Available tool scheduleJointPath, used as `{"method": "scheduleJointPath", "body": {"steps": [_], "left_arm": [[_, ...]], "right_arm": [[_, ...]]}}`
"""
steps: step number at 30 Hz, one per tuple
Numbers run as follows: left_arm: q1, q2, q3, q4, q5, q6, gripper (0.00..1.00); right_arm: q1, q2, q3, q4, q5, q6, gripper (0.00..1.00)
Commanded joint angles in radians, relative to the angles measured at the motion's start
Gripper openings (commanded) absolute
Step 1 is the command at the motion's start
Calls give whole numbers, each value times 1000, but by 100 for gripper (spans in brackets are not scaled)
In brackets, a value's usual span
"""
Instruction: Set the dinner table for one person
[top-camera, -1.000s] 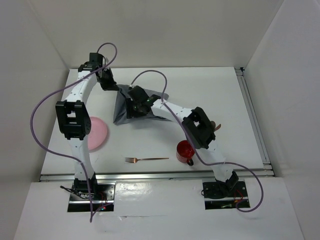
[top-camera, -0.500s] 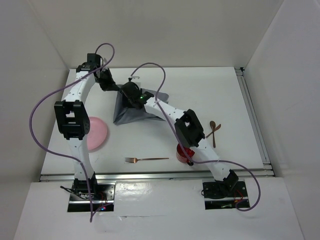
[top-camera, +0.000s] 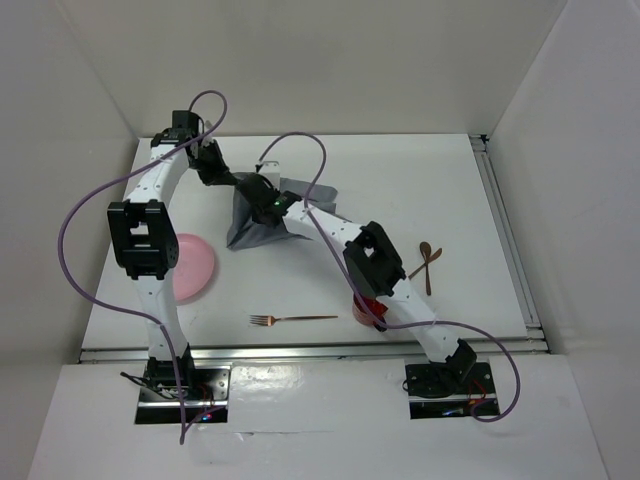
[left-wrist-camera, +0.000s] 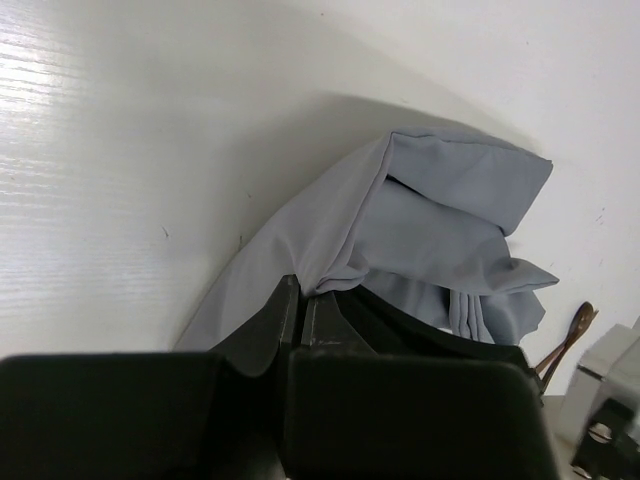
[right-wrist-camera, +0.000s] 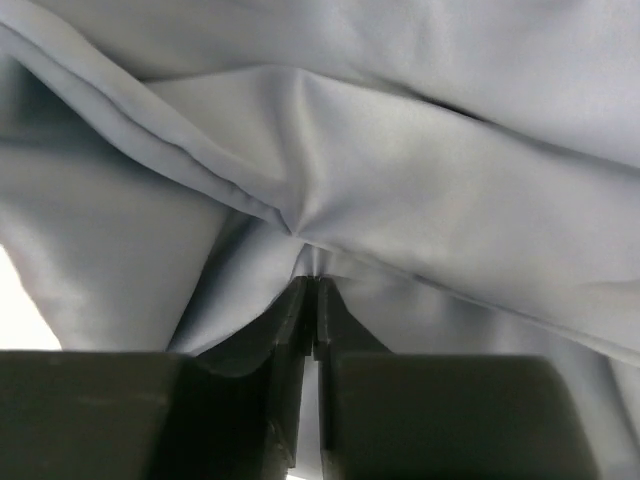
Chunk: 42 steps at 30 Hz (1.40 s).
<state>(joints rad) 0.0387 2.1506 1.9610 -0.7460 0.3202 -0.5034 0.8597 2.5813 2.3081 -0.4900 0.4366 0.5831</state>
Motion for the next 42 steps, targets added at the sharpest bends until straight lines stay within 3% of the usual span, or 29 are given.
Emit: {"method": "scheduleJointPath", "body": {"steps": [1, 3, 13, 16, 19, 22, 26, 28, 31, 33, 36, 42], "left_arm": [[6, -51, 12, 11, 25, -6, 0], [6, -51, 12, 11, 25, -6, 0], [6, -11, 143, 11, 109, -93, 0], [6, -40, 133, 115, 174, -208, 0], [-3, -81, 133, 146, 189, -297, 0], [-3, -185, 78, 146, 164, -334, 0], [6, -397, -321, 270, 132, -365, 0], [6, -451, -422, 312, 132, -350, 0], [6, -466, -484, 280, 132, -305, 0], [6, -477, -520, 255, 109, -268, 0], [15, -514, -557, 255, 99, -268, 0], [33, -517, -553, 227, 89, -250, 0]], "right_arm": [[10, -64, -32, 5, 44, 4, 10], [-11, -88, -61, 5, 44, 4, 0], [-158, -335, -194, 102, 42, -38, 0], [-223, -346, -42, 76, 21, -83, 0], [-232, -381, -12, 91, 10, -152, 0], [-232, -547, -220, 155, 27, -152, 0], [-212, -853, -814, 293, 21, -45, 0], [-202, -975, -953, 344, -18, -19, 0], [-192, -983, -1036, 315, -119, -18, 0], [-173, -940, -960, 303, -229, -61, 11], [-128, -805, -838, 251, -295, -149, 47], [-82, -514, -457, 99, -354, -290, 69]]}}
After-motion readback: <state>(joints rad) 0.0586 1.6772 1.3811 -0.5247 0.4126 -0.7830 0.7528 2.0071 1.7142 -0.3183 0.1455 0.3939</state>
